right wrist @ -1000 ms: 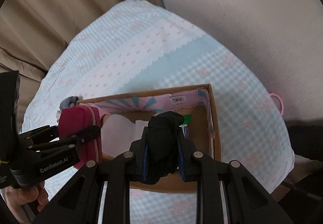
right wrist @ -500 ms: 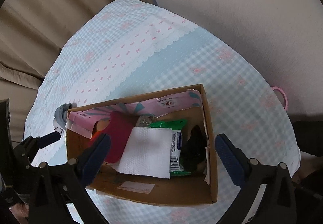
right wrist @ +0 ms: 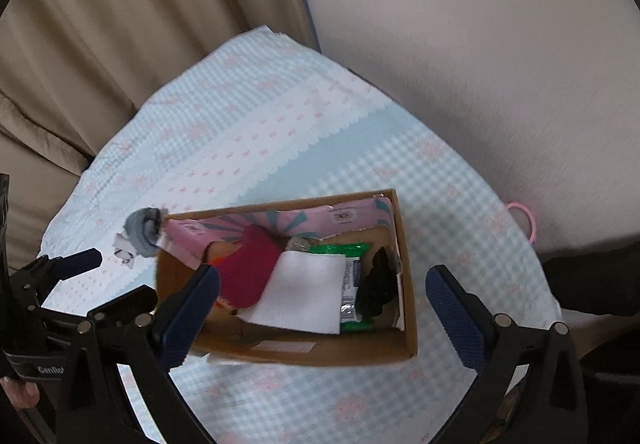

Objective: Organize soft objects
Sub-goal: 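Lift both tools out of the box and move toward the grey items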

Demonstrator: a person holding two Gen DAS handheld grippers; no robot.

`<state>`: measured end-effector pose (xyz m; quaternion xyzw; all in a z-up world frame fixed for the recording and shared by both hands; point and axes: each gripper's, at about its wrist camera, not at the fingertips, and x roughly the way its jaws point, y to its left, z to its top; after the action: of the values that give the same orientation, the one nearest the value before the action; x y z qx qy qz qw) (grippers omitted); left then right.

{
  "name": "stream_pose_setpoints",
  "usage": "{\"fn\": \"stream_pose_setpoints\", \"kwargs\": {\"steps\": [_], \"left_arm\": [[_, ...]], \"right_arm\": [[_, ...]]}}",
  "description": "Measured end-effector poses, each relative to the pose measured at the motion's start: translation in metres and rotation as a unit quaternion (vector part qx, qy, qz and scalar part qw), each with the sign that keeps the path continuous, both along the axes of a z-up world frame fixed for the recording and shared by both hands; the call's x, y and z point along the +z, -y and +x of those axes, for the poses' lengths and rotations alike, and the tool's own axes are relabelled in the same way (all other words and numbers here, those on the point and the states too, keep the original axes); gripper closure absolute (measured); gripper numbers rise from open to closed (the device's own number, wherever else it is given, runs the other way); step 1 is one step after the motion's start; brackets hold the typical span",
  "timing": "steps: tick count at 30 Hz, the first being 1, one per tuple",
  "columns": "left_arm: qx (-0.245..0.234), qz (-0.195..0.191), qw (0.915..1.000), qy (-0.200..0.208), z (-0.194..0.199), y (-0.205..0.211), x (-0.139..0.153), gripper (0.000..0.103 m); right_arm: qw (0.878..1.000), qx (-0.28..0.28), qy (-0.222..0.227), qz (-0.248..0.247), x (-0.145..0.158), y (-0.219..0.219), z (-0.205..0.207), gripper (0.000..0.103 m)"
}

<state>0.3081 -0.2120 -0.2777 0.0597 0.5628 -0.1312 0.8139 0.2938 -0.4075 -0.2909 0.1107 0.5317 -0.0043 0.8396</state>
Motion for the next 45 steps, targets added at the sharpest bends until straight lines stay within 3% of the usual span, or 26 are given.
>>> {"fn": "stream_pose_setpoints", "kwargs": {"steps": [12,23,33,39,45], "left_arm": [[0.038,-0.038,0.9945,0.090,-0.075,-0.087,0.112,0.000],[0.073,-0.055,0.9780,0.188,-0.152,-0.190,0.183,0.000],[0.077,-0.072,0.9698,0.220,-0.184,-0.261,0.199,0.000],[0.071,-0.063,0.9708,0.220,-0.180,-0.301,0.189,0.000],[0.061,-0.046,0.9772,0.198,-0.150,-0.341,0.160,0.000]], "right_arm": [[0.996,0.010,0.085,-0.014,0.109,-0.072,-0.069,0.000],[0.987,0.017,0.156,-0.042,0.180,-0.156,-0.140,0.000],[0.980,-0.004,0.177,-0.091,0.193,-0.216,-0.173,0.000],[0.980,-0.007,0.189,-0.069,0.191,-0.253,-0.168,0.000],[0.984,-0.003,0.174,-0.044,0.176,-0.293,-0.135,0.000]]}}
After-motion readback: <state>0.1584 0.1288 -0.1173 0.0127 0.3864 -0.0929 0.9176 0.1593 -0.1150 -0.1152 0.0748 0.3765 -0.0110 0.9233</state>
